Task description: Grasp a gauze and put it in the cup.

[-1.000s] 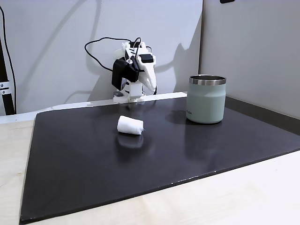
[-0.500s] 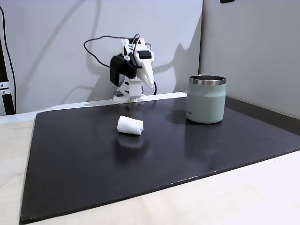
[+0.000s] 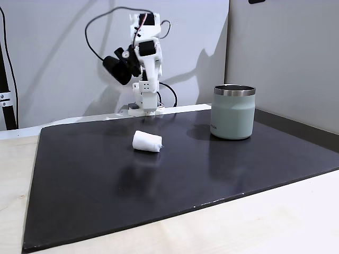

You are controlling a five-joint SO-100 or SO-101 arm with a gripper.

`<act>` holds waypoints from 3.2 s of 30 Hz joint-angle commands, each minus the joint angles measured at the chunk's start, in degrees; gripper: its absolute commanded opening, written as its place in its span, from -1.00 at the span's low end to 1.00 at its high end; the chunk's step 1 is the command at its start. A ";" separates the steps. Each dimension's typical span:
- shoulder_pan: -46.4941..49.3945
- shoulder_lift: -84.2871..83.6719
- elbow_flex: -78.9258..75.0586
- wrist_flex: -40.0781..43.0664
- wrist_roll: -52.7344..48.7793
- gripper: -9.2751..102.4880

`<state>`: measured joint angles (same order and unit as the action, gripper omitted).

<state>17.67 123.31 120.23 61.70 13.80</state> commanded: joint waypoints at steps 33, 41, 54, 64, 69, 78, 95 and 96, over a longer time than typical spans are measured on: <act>2.37 -54.32 -44.30 12.66 -1.05 -0.20; 4.13 -65.21 -50.71 12.92 -2.02 -0.20; 4.22 -68.64 -54.58 14.85 -1.32 -0.63; 3.69 -64.42 -54.93 18.19 -0.18 -0.79; 1.32 -58.27 -59.33 25.14 0.44 -0.80; -3.96 -40.25 -62.49 35.86 0.79 -0.80; -23.29 -33.93 -69.96 40.61 4.39 -0.80; -24.87 -34.01 -70.84 40.61 4.83 -0.80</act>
<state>-3.08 87.10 53.70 102.13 17.75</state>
